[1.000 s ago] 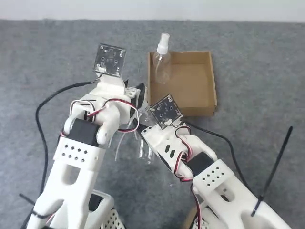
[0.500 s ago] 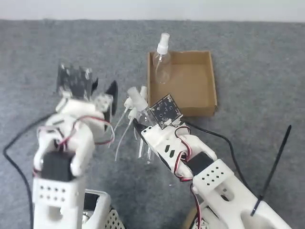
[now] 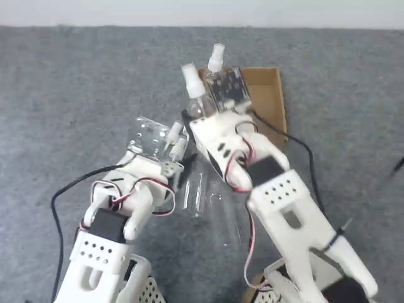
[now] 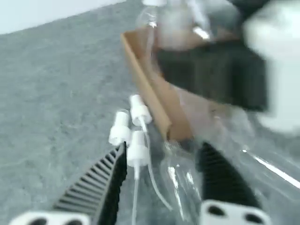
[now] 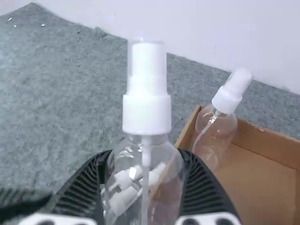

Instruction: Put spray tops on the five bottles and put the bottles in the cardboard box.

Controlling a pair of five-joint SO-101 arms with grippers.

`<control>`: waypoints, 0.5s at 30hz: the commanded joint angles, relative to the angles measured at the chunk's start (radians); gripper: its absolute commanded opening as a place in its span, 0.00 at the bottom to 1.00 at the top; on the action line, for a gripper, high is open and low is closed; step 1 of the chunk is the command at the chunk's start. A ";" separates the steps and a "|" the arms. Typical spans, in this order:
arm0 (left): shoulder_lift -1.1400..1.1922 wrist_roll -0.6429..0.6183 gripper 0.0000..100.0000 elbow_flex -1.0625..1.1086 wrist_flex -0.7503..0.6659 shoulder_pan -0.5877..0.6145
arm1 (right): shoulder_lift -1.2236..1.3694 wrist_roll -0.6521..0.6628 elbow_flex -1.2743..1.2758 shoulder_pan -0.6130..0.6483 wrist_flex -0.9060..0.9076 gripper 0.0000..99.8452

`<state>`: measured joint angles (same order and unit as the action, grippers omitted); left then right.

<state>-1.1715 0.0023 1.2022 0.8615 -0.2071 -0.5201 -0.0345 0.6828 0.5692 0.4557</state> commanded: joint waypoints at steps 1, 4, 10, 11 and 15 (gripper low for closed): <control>-0.028 0.002 0.30 -0.013 -0.026 -0.012 | 0.062 -0.015 -0.167 0.015 0.053 0.01; -0.020 0.002 0.30 0.004 -0.083 -0.011 | 0.067 -0.015 -0.186 0.050 0.091 0.01; -0.020 0.006 0.30 0.048 -0.153 0.034 | -0.033 -0.014 -0.184 0.064 0.216 0.01; -0.020 0.006 0.30 0.048 -0.164 0.043 | -0.053 -0.011 -0.184 0.064 0.242 0.01; -0.020 0.006 0.30 0.048 -0.186 0.068 | -0.130 -0.009 -0.184 0.064 0.318 0.01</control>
<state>-1.1715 0.0038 1.2559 0.7112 -0.1611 -0.5294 -0.0376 0.5616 0.6229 0.7012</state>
